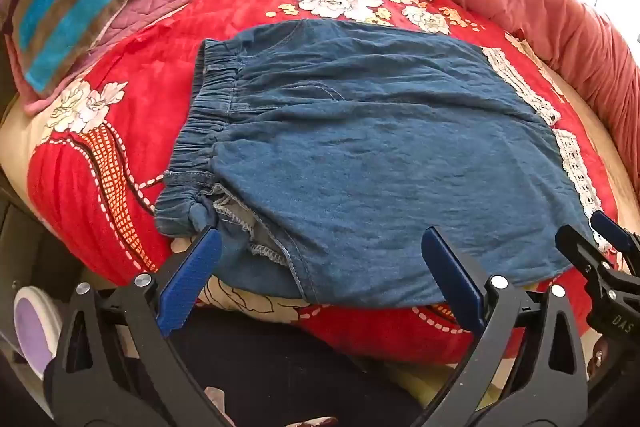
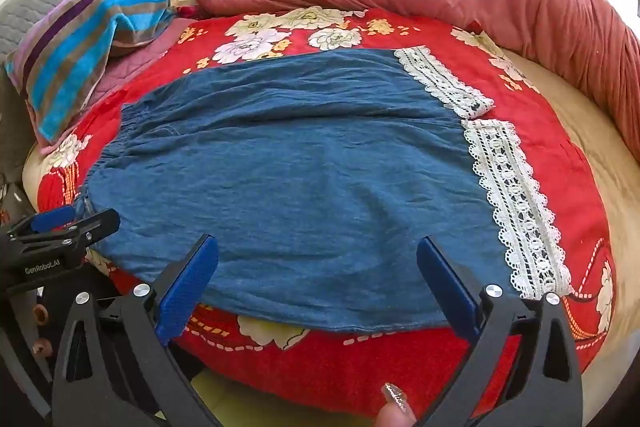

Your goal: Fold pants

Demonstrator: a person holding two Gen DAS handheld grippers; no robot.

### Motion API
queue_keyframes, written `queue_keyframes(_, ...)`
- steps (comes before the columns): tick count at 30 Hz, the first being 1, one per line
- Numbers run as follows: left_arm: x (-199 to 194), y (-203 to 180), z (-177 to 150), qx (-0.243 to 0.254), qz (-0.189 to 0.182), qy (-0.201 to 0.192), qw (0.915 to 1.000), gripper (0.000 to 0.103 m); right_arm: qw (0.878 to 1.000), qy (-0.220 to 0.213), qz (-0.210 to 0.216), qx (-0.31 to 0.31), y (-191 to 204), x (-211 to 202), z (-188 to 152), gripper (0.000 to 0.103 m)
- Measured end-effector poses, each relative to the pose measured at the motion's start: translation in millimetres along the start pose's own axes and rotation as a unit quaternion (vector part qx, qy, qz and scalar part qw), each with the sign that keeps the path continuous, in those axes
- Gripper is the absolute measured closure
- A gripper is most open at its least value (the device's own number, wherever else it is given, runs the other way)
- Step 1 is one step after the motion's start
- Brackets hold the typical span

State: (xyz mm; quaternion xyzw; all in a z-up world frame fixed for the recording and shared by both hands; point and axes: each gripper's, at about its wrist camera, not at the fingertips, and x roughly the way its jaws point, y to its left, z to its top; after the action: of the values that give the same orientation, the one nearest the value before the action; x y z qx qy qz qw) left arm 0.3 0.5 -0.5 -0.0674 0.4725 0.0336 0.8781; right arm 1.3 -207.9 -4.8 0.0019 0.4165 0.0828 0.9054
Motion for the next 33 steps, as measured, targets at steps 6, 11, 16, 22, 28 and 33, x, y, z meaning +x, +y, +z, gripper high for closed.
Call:
queue_keyframes(6,-2,1,1,0.001,0.001,-0.002,1.0,0.009,1.0,0.004,-0.003,-0.004,3,2,2,0.004)
queue_keyframes(11,1,1,0,0.006,0.006,-0.007,0.9999,0.009,1.0,0.009,-0.007,-0.009,7,5,4,0.004)
queue_keyframes(16,-2,2,-1,0.006,0.002,-0.007,1.0,0.009,1.0,0.008,-0.008,-0.018,9,5,2,0.004)
queue_keyframes(22,-2,2,1,0.005,0.006,-0.008,0.9999,0.009,1.0,0.008,-0.011,-0.02,9,5,2,0.004)
queue_keyframes(28,-3,2,2,0.006,0.006,-0.009,0.9999,0.009,1.0,0.007,-0.012,-0.019,9,5,1,0.004)
queue_keyframes(33,-3,3,1,0.006,0.006,-0.009,0.9999,0.009,1.0,0.007,-0.013,-0.019,9,5,2,0.004)
